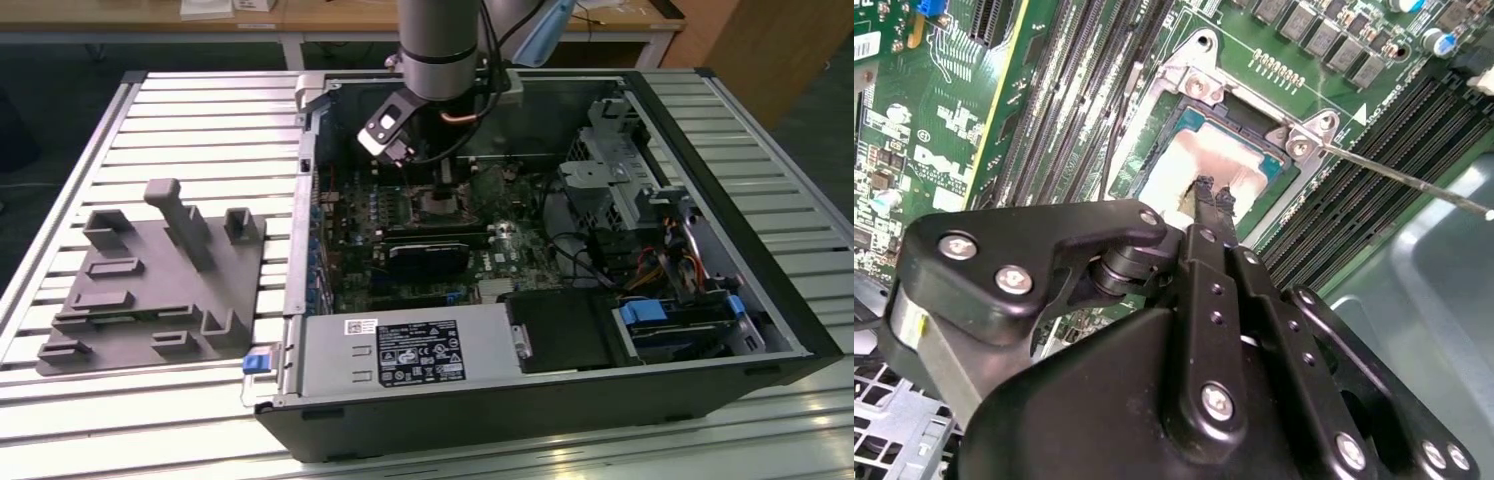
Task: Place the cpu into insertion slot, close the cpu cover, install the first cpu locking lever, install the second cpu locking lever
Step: 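Place the cpu into insertion slot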
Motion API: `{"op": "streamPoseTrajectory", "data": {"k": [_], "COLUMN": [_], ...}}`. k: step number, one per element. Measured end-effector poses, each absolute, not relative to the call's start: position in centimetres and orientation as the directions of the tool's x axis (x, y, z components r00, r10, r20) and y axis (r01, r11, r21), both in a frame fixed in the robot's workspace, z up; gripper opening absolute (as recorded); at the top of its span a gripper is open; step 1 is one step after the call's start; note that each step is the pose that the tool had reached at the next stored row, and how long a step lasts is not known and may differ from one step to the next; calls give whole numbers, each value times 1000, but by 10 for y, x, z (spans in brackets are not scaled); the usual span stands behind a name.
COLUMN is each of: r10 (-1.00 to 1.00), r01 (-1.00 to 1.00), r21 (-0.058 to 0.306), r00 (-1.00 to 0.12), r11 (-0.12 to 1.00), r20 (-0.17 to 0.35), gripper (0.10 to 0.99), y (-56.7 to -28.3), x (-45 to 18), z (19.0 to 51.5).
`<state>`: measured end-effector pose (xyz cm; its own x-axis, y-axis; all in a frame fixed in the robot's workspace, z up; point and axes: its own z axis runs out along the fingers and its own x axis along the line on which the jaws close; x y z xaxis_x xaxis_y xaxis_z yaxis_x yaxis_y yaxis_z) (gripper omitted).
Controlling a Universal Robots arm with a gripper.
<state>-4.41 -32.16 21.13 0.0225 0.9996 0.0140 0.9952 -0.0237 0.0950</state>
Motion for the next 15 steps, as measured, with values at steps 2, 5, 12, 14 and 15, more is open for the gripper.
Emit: {"op": "streamPoseTrajectory", "data": {"k": [2,5,12,14,15], "r10": [1000,1000,1000,1000,1000], "r01": [995,995,995,995,995], "r21": [94,94,94,94,94], "r00": [25,25,25,25,25], "r11": [-26,-26,-26,-26,-26], "r20": [14,14,14,14,14], "gripper": [106,106,106,106,106], "y": [-322,-322,-322,-322,-322], "x": [-44,-44,-44,-44,-44], "z": [211,211,226,232,235]}}
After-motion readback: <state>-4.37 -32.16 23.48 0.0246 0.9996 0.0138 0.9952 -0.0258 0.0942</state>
